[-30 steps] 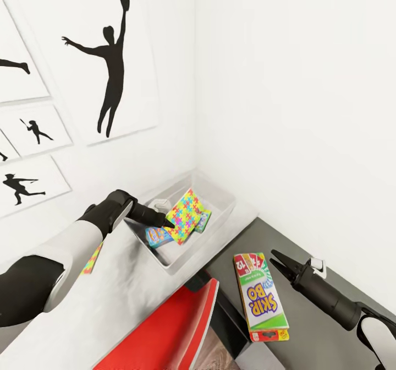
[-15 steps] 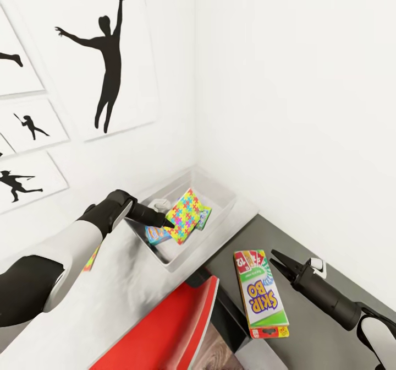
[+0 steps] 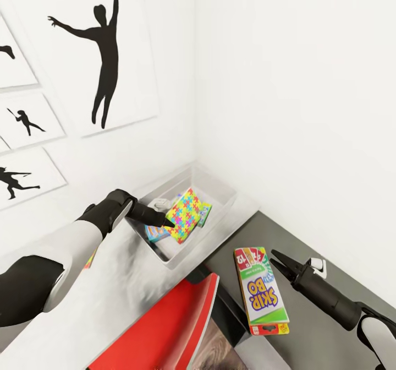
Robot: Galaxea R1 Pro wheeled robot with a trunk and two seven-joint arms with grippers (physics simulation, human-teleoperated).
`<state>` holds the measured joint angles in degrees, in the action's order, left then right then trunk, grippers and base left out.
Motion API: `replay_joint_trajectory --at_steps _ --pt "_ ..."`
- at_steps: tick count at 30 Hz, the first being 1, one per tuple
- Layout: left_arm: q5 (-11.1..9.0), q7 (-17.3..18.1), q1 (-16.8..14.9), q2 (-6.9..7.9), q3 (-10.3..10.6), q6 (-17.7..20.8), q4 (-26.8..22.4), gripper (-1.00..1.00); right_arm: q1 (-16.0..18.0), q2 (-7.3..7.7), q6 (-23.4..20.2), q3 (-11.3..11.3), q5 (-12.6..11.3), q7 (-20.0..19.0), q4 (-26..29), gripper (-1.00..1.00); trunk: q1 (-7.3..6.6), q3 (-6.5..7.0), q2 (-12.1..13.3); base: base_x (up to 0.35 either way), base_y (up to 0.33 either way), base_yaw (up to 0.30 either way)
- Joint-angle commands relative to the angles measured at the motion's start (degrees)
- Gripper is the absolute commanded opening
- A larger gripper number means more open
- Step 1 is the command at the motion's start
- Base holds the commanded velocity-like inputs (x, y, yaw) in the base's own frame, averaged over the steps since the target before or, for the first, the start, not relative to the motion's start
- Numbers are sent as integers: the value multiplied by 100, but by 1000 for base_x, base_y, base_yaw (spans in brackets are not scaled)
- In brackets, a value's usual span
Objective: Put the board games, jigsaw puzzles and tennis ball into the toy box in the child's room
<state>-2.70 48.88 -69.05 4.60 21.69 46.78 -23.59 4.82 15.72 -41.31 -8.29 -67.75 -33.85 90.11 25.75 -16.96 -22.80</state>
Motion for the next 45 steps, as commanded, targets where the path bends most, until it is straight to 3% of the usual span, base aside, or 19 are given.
replay_joint_trajectory --at_steps 1,9,15,25,26,39,43,45 --pt "-29 3 -5 6 29 33 -9 -100 3 0 -39 -6 -23 1 0 100 3 -20 -11 0 0 0" --pt "-29 -1 -11 9 0 37 -21 -100 3 -2 -31 -22 -26 -3 0 100 3 -87 -11 0 0 0" --pt "-29 -1 -12 25 -8 40 -39 -100 2 -37 -27 -166 -28 -57 1 100 3 -95 -11 0 0 0" --pt "-29 -9 -12 41 -16 33 -49 -100 2 -43 -27 -190 -28 -181 3 100 3 -96 -11 0 0 0" --pt "-29 -9 -12 41 -16 33 -49 100 2 -43 -27 -190 -28 -182 1 100 3 -96 -11 0 0 0" --pt "-26 -78 -12 67 -8 33 -58 100 2 -44 -27 -190 -28 -183 1 100 3 -96 -11 0 0 0" --pt "-34 -408 -12 189 -37 37 -233 100 2 -43 -27 -190 -28 -184 2 100 3 -96 -11 0 0 0" --pt "-43 -475 -12 347 -50 77 -520 100 2 -43 -27 -190 -28 -184 1 100 3 -96 -11 0 0 0"
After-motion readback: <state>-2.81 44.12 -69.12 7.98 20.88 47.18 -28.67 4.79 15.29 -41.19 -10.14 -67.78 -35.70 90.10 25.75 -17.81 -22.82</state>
